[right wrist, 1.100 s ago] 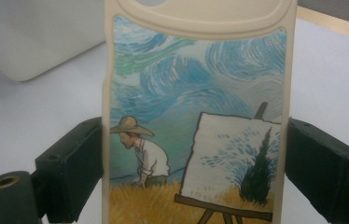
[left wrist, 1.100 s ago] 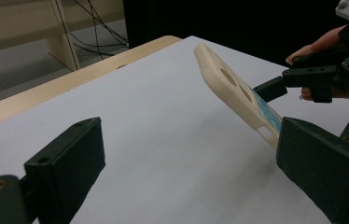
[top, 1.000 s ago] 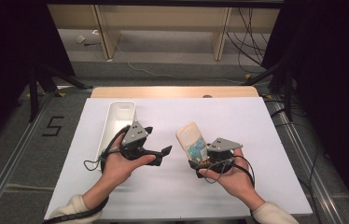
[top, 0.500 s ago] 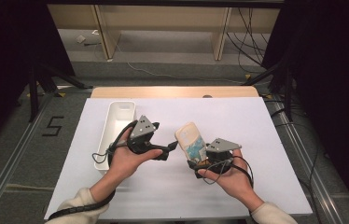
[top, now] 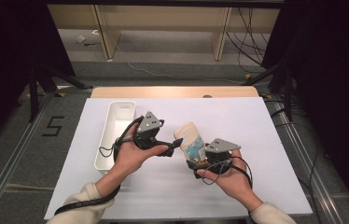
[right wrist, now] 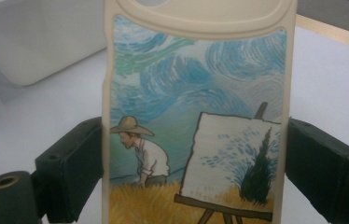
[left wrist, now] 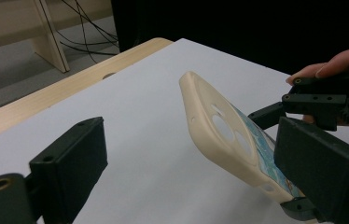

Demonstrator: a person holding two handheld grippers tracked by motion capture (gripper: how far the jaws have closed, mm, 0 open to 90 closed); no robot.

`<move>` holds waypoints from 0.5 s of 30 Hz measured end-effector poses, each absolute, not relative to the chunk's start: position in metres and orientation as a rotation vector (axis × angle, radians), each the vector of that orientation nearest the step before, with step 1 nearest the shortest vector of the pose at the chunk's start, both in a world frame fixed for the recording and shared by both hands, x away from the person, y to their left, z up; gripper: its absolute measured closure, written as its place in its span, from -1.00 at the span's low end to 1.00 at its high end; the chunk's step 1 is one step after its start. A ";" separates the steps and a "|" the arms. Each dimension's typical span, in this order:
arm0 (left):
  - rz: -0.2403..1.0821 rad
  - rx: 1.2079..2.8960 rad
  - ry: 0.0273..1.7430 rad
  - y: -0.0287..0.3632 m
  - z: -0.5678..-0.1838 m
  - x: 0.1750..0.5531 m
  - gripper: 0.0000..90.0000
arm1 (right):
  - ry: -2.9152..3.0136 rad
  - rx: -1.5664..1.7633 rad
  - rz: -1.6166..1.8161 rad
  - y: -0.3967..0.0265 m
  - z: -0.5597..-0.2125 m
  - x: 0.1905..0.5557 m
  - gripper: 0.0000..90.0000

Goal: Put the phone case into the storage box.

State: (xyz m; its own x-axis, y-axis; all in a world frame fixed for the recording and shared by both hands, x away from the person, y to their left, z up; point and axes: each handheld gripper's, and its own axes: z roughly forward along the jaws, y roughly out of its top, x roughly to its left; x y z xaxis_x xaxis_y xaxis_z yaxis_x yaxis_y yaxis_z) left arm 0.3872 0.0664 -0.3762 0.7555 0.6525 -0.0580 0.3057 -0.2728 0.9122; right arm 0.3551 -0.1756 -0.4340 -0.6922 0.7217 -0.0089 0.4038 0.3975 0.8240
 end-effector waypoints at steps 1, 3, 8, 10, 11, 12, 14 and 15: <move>0.403 1.871 0.738 0.066 -0.376 0.388 -0.80 | 2.294 0.975 1.201 -0.175 -0.434 0.355 -0.74; 0.403 1.870 0.741 0.065 -0.376 0.389 -0.81 | 2.293 0.971 1.203 -0.175 -0.434 0.355 -0.74; 0.399 1.873 0.746 0.063 -0.375 0.391 -0.82 | 2.295 0.965 1.203 -0.173 -0.434 0.354 -0.74; 0.399 1.875 0.746 0.062 -0.375 0.391 -0.82 | 2.296 0.958 1.204 -0.172 -0.434 0.354 -0.74; 0.397 1.875 0.747 0.061 -0.374 0.392 -0.82 | 2.296 0.959 1.206 -0.172 -0.434 0.354 -0.74; 0.396 1.873 0.747 0.061 -0.374 0.392 -0.82 | 2.296 0.958 1.206 -0.172 -0.434 0.354 -0.74; 0.393 1.874 0.743 0.059 -0.373 0.392 -0.82 | 2.293 0.956 1.208 -0.171 -0.434 0.353 -0.74; 0.392 1.873 0.744 0.058 -0.373 0.392 -0.82 | 2.293 0.957 1.208 -0.171 -0.434 0.353 -0.74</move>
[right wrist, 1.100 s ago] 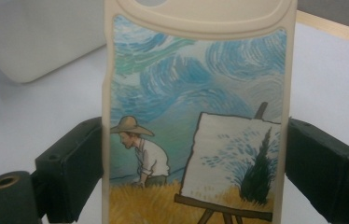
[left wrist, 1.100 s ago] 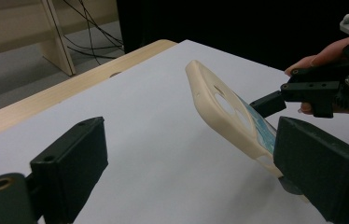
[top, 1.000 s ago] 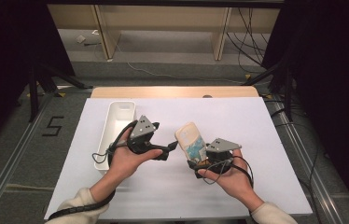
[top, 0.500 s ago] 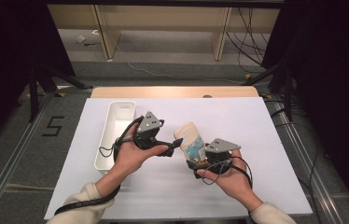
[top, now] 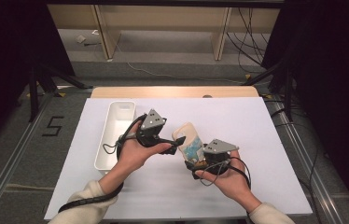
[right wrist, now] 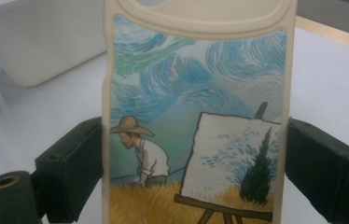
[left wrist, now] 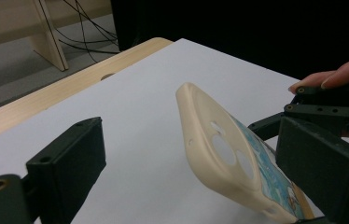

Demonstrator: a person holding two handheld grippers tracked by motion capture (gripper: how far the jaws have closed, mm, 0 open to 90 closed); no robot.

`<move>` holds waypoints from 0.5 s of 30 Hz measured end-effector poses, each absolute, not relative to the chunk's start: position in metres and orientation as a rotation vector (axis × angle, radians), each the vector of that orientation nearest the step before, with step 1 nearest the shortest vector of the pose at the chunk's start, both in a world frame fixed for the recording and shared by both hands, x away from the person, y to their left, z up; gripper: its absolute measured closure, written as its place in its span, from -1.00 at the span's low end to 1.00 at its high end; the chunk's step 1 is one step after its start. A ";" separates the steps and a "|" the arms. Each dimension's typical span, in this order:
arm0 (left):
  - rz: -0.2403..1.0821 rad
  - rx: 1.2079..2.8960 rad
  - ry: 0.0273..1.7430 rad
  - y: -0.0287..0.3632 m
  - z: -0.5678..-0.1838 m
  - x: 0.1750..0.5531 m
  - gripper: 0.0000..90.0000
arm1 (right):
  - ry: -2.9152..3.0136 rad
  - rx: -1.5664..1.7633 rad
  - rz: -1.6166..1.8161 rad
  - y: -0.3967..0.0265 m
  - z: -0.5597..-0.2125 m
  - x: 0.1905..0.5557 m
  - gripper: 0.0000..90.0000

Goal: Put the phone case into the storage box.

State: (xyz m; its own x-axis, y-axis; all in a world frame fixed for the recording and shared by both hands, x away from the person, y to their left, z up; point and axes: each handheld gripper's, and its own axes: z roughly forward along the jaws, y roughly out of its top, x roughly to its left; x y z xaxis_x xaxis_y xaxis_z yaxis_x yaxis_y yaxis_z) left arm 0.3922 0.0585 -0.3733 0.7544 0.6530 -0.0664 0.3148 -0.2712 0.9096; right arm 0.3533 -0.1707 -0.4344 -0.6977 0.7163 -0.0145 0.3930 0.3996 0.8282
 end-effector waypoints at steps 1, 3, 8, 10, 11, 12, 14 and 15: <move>0.390 1.872 0.744 0.058 -0.373 0.393 -0.82 | 2.293 0.958 1.208 -0.170 -0.434 0.353 -0.74; 0.387 1.876 0.744 0.057 -0.373 0.393 -0.82 | 2.292 0.956 1.209 -0.170 -0.434 0.353 -0.74; 0.372 1.882 0.745 0.054 -0.375 0.395 -0.82 | 2.296 0.946 1.209 -0.167 -0.435 0.352 -0.74; 0.370 1.885 0.744 0.053 -0.375 0.396 -0.81 | 2.299 0.945 1.210 -0.166 -0.434 0.352 -0.74; 0.369 1.885 0.745 0.052 -0.375 0.396 -0.81 | 2.296 0.940 1.212 -0.166 -0.435 0.352 -0.74; 0.369 1.887 0.745 0.052 -0.376 0.396 -0.81 | 2.296 0.939 1.212 -0.165 -0.434 0.352 -0.74; 0.368 1.892 0.750 0.051 -0.376 0.397 -0.80 | 2.300 0.938 1.210 -0.165 -0.434 0.352 -0.74; 0.367 1.894 0.754 0.050 -0.376 0.397 -0.78 | 2.299 0.936 1.208 -0.164 -0.435 0.352 -0.74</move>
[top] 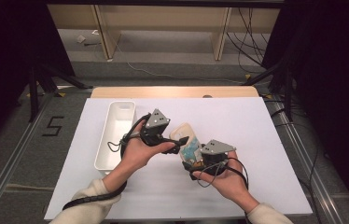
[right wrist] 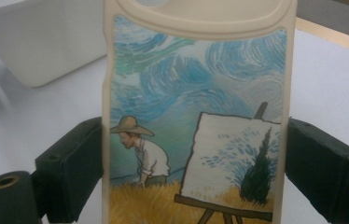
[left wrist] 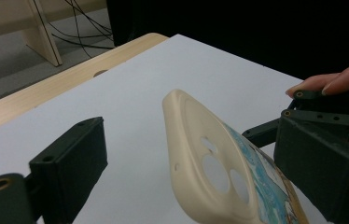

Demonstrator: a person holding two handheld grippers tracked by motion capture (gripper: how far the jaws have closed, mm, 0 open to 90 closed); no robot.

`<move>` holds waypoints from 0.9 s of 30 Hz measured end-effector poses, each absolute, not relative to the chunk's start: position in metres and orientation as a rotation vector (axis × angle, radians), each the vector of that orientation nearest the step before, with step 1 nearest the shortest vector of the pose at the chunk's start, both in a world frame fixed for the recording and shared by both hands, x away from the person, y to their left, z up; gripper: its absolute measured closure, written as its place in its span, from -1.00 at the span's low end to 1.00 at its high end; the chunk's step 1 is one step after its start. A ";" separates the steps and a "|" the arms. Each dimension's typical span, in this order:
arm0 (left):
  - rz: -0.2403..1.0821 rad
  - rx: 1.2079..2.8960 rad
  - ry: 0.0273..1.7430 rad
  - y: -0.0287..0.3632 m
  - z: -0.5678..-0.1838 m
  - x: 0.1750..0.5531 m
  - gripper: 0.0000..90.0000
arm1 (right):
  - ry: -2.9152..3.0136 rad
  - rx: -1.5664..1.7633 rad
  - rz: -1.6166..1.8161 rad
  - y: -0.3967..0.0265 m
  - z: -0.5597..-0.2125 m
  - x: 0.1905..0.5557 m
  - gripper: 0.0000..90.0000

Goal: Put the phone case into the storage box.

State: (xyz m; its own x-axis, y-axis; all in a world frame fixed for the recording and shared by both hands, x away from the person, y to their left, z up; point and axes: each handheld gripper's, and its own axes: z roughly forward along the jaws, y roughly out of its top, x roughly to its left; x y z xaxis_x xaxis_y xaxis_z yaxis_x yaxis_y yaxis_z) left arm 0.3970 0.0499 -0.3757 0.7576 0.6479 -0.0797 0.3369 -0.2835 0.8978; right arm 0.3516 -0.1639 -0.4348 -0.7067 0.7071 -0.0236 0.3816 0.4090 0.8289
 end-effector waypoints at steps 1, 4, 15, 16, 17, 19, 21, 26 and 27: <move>0.366 1.893 0.758 0.050 -0.376 0.397 -0.75 | 2.303 0.931 1.207 -0.163 -0.435 0.351 -0.74; 0.356 1.889 0.758 0.049 -0.375 0.398 -0.69 | 2.304 0.926 1.208 -0.162 -0.436 0.351 -0.74; 0.359 1.899 0.777 0.046 -0.376 0.401 -0.66 | 2.300 0.911 1.206 -0.159 -0.435 0.349 -0.74; 0.357 1.898 0.776 0.046 -0.376 0.401 -0.66 | 2.298 0.909 1.207 -0.159 -0.435 0.349 -0.74; 0.355 1.898 0.777 0.045 -0.377 0.401 -0.66 | 2.297 0.908 1.207 -0.159 -0.435 0.349 -0.74; 0.353 1.897 0.775 0.044 -0.377 0.401 -0.65 | 2.298 0.908 1.206 -0.158 -0.435 0.348 -0.74; 0.348 1.900 0.774 0.043 -0.376 0.402 -0.64 | 2.297 0.899 1.207 -0.158 -0.435 0.348 -0.74; 0.341 1.897 0.781 0.041 -0.376 0.403 -0.57 | 2.294 0.886 1.209 -0.156 -0.434 0.347 -0.74; 0.340 1.898 0.787 0.040 -0.376 0.403 -0.55 | 2.295 0.885 1.208 -0.155 -0.434 0.346 -0.74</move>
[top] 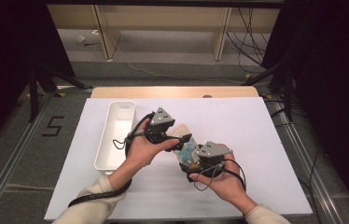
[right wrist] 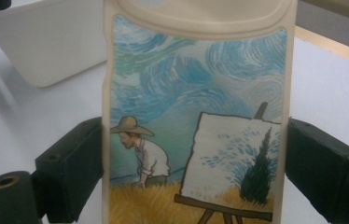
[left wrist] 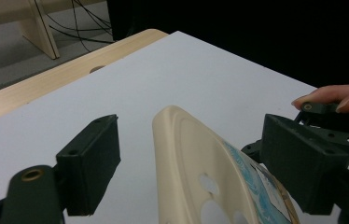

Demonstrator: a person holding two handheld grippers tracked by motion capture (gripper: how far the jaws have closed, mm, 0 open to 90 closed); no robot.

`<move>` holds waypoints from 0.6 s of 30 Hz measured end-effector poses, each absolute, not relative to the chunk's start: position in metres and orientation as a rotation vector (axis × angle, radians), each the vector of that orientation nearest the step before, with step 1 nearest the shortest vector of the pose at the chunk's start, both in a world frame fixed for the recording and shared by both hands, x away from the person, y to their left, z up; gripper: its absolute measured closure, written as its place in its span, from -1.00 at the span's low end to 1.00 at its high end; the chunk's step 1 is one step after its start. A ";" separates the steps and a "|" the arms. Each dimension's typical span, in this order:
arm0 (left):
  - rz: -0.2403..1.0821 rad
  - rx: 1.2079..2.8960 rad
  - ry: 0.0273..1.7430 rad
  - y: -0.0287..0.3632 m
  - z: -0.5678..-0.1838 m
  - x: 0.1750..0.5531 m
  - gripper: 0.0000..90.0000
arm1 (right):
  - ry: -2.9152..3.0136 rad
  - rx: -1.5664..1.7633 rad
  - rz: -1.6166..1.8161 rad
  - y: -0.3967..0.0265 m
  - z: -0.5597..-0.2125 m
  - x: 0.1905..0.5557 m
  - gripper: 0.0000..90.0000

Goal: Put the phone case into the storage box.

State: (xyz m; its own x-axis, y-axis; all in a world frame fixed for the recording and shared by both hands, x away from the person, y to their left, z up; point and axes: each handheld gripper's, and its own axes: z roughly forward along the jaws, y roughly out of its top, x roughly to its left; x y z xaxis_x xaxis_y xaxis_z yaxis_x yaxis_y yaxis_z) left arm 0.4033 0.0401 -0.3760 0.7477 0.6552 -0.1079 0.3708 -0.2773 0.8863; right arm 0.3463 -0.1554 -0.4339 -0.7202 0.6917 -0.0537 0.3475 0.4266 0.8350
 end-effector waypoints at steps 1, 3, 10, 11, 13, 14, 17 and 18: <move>0.339 1.898 0.796 0.040 -0.376 0.404 -0.54 | 2.293 0.883 1.207 -0.155 -0.434 0.346 -0.74; 0.343 1.897 0.815 0.040 -0.377 0.405 -0.50 | 2.291 0.880 1.208 -0.155 -0.434 0.346 -0.74; 0.331 1.887 0.844 0.040 -0.378 0.407 -0.29 | 2.290 0.873 1.205 -0.154 -0.434 0.346 -0.74; 0.328 1.887 0.848 0.040 -0.378 0.407 -0.25 | 2.287 0.872 1.204 -0.154 -0.434 0.345 -0.74; 0.321 1.891 0.859 0.040 -0.379 0.407 -0.18 | 2.288 0.873 1.202 -0.154 -0.433 0.345 -0.74; 0.314 1.890 0.862 0.040 -0.379 0.407 -0.14 | 2.286 0.871 1.203 -0.154 -0.433 0.345 -0.74; 0.294 1.885 0.871 0.041 -0.380 0.408 -0.04 | 2.287 0.866 1.200 -0.154 -0.434 0.345 -0.74; 0.291 1.883 0.870 0.040 -0.379 0.408 -0.01 | 2.286 0.864 1.200 -0.154 -0.434 0.345 -0.74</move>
